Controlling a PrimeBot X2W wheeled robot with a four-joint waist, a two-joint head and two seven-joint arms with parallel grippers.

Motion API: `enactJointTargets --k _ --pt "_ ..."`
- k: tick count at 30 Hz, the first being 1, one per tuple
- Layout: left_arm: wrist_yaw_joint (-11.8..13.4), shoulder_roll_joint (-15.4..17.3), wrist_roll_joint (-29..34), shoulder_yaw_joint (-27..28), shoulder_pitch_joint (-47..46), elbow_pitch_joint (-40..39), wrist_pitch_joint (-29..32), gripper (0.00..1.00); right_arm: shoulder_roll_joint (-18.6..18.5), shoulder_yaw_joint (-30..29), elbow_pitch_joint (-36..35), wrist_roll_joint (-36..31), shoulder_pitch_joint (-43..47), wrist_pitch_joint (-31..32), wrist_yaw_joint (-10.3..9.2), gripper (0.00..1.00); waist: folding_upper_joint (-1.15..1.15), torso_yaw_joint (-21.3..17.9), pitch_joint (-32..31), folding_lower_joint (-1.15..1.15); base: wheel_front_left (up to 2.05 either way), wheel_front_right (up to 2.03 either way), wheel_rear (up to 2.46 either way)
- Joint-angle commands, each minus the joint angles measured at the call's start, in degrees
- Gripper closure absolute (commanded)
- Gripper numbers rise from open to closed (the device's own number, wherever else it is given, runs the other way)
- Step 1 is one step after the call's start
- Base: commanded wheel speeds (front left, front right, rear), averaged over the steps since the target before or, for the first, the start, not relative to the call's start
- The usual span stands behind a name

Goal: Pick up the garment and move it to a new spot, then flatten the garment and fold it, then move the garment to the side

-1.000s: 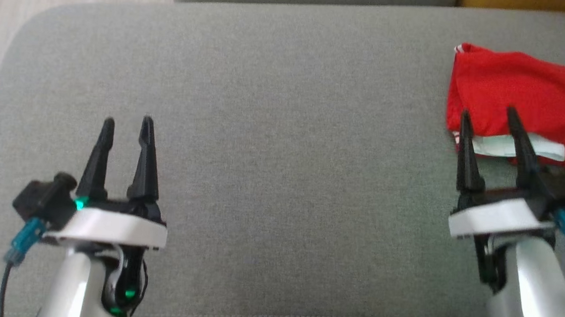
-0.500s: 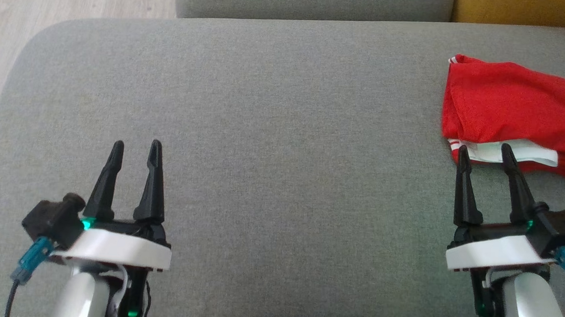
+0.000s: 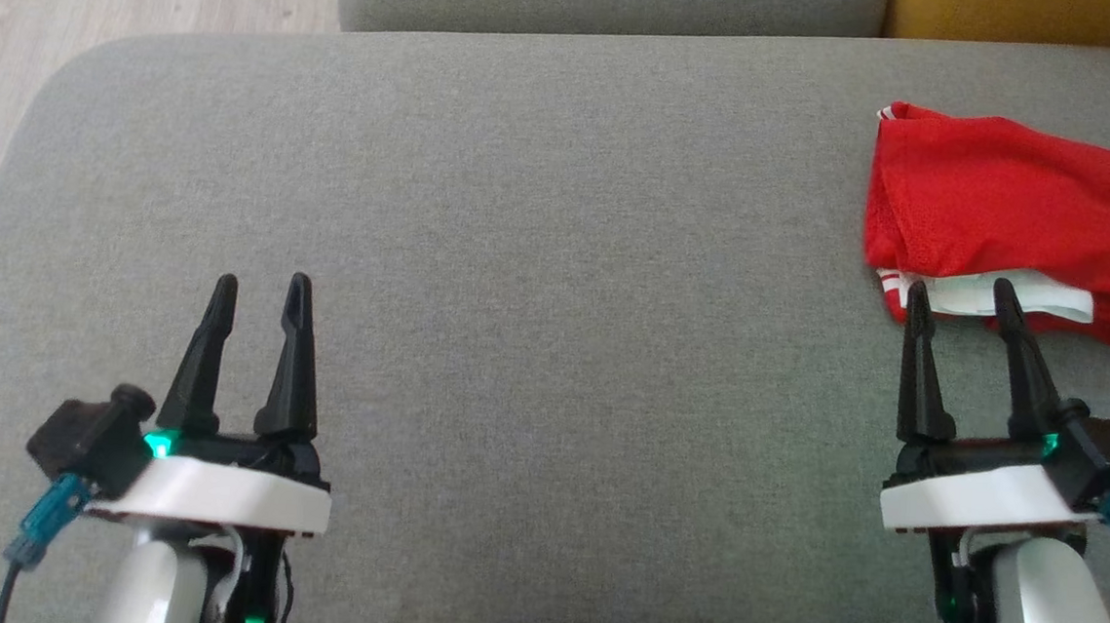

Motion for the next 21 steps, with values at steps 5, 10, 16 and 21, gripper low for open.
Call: enactJointTargets --k 5,10,16,21 --pt "-0.56 0.63 -0.76 2.36 -1.19 -1.87 -0.29 0.0 -0.04 1.36 -2.31 0.28 -0.92 -0.62 0.19 0.0 0.0 -0.1 0.07 0.0 0.0 0.0 0.0" --pt "-0.75 0.63 -1.15 2.36 -1.24 -1.49 -0.29 0.0 -0.04 1.41 -2.31 0.4 -0.96 -0.62 0.19 0.0 0.0 -0.25 0.06 0.0 0.0 0.0 0.0" --pt "-0.47 -0.01 -1.8 0.31 0.01 0.25 0.01 1.0 0.01 0.06 -0.28 0.08 0.0 0.0 0.0 1.0 0.0 -0.44 0.08 0.0 0.0 0.0 0.0" --pt "-0.51 -0.11 -3.19 0.09 0.34 2.41 0.34 1.0 0.13 0.17 1.74 1.79 0.51 0.32 0.0 1.0 0.0 -0.44 0.01 0.0 0.0 0.0 0.0"
